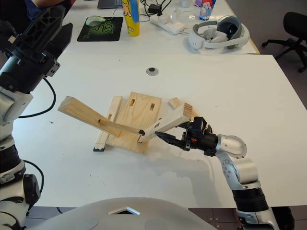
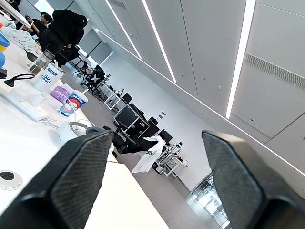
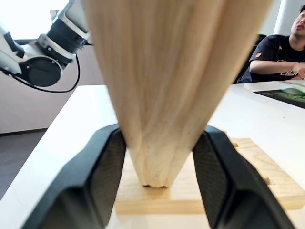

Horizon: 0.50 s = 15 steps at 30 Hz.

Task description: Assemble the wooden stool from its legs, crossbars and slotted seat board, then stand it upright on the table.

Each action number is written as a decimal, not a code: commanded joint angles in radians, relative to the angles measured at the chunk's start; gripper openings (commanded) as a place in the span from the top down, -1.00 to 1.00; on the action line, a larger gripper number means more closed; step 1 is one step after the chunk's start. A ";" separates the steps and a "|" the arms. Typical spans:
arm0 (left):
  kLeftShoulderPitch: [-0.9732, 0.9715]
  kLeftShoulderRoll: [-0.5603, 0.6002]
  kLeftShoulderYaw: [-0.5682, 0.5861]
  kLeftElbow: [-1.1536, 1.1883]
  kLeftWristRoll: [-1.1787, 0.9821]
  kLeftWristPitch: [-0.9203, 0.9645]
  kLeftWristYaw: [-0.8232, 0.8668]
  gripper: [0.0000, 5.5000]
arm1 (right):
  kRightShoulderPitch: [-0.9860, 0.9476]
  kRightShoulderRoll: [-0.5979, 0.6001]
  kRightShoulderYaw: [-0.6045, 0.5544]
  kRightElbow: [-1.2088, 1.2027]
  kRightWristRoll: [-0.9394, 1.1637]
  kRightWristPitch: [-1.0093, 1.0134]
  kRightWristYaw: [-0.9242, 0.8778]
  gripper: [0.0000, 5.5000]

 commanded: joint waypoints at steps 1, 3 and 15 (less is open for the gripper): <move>0.027 -0.010 0.007 -0.036 0.001 -0.013 0.022 -0.26 | -0.022 -0.060 0.000 0.034 -0.026 0.018 0.060 0.25; 0.038 -0.016 0.005 -0.051 0.007 -0.019 0.030 -0.26 | -0.029 -0.055 0.007 0.016 -0.029 0.017 0.050 0.25; 0.117 -0.056 -0.013 -0.172 0.058 -0.081 0.085 -0.26 | -0.096 -0.136 -0.035 -0.093 0.040 0.214 0.026 0.25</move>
